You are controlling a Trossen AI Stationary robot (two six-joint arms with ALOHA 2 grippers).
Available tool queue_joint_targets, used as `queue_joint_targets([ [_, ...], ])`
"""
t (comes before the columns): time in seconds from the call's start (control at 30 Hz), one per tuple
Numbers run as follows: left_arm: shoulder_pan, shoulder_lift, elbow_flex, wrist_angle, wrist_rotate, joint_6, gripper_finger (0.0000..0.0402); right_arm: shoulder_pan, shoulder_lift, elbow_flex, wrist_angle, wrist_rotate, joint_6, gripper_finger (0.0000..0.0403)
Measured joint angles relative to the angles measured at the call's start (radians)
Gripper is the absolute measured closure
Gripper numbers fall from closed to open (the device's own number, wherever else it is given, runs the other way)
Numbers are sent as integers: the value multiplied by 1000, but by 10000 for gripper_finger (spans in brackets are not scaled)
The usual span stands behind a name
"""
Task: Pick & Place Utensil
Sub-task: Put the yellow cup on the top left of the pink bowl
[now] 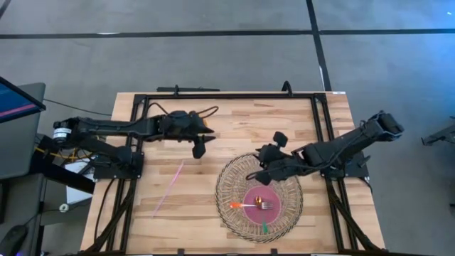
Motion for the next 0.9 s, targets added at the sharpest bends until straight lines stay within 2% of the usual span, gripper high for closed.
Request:
queue_joint_targets([
  [0.1, 48, 12, 0, -54, -1, -5, 264, -34, -33, -63, 0, -50, 25, 310],
  [0.23, 100, 45, -1, -129, -28, -11, 263, -78, -94, -145, 20, -63, 61, 310],
  [0.37, 126, 91, -3, -125, -30, -9, 262, -111, -160, -230, 72, -109, 50, 310],
  [0.53, 143, 148, -3, -128, -32, -9, 263, -131, -242, -375, 314, -262, -82, 310],
  [0.7, 141, 161, -3, -130, -133, -9, 270, -162, -307, -502, 572, -399, -216, 310],
  [0.8, 141, 158, -3, -132, -140, -10, 276, -180, -325, -531, 633, -449, -228, 310],
  [0.9, 135, 157, -3, -138, -123, -33, 281, -190, -329, -537, 649, -451, -228, 310],
])
